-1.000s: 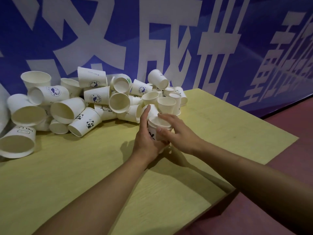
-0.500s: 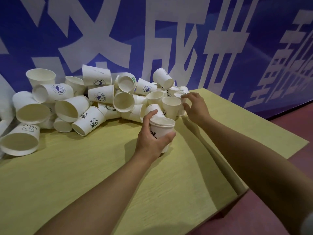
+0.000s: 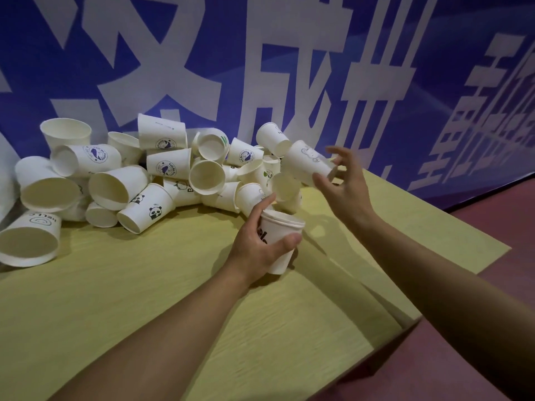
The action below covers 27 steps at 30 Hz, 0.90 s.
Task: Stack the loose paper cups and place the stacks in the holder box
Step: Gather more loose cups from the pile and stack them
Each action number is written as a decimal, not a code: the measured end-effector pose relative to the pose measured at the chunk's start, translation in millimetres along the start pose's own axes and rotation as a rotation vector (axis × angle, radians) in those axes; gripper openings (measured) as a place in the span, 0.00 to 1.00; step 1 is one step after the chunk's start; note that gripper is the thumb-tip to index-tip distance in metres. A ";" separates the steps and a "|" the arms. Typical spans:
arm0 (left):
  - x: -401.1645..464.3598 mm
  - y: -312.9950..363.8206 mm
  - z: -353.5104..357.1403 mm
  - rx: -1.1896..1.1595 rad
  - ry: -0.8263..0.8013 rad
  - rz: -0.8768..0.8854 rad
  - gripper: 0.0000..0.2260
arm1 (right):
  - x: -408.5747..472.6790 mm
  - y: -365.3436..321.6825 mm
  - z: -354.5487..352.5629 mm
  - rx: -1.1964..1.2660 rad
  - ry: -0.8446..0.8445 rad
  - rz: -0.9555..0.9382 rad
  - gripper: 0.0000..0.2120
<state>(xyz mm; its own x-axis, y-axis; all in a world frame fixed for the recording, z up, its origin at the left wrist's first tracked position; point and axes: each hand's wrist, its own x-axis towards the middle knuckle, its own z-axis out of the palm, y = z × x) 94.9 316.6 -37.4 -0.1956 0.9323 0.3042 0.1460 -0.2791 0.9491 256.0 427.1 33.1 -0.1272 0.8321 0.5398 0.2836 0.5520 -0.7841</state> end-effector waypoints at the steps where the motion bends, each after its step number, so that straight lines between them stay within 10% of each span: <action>1: 0.5 0.7 0.2 -0.010 -0.011 0.004 0.41 | -9.8 -5.0 0.0 0.007 -0.057 -0.030 0.22; 5: 1.6 -2.4 0.0 -0.026 -0.048 0.008 0.49 | -38.2 -15.3 6.7 0.094 -0.199 -0.027 0.05; 10: 0.5 1.5 0.0 -0.043 0.012 0.040 0.44 | -39.6 -20.5 10.5 0.212 -0.275 0.023 0.14; 19: 1.8 -1.5 -2.2 -0.013 0.139 0.049 0.39 | -52.6 -0.7 8.3 -0.185 -0.437 -0.131 0.16; 27: 2.7 -1.9 -0.4 -0.001 0.136 0.009 0.29 | -31.7 11.1 -15.6 -0.565 -0.235 0.058 0.11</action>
<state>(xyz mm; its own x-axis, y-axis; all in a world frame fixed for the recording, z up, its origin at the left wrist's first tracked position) 93.8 319.6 -38.4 -0.3239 0.8901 0.3208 0.1477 -0.2873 0.9464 277.9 406.0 12.0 -0.2848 0.8848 0.3689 0.7478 0.4458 -0.4920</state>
